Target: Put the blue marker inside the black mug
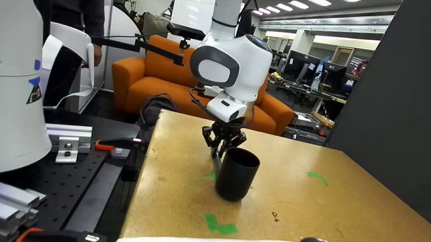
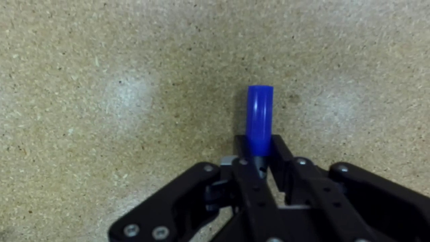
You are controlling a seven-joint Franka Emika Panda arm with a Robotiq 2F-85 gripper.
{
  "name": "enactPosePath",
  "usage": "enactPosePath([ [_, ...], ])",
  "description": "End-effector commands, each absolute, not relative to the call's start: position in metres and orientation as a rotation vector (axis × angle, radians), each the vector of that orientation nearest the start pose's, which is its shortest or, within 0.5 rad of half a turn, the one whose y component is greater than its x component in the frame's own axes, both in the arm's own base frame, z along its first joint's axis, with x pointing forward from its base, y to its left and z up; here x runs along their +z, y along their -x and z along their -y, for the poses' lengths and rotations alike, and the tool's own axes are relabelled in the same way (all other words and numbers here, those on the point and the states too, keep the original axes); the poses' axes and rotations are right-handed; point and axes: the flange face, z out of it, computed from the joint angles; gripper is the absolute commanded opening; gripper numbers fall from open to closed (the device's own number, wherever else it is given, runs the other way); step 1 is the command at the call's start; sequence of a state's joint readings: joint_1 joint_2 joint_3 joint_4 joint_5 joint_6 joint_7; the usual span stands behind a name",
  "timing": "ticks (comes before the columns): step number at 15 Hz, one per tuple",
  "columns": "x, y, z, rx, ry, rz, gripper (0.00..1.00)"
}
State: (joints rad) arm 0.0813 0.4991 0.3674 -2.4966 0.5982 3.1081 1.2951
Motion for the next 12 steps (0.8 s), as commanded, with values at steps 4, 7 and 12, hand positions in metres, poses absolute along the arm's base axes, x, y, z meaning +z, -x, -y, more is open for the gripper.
enactPosePath([
  [4,0.134,-0.445,-0.183,0.164,2.137,-1.941,0.05],
  [7,0.156,-0.455,-0.189,0.165,2.145,-1.918,0.05],
  [12,0.208,-0.474,-0.189,0.236,2.143,-1.844,0.05],
])
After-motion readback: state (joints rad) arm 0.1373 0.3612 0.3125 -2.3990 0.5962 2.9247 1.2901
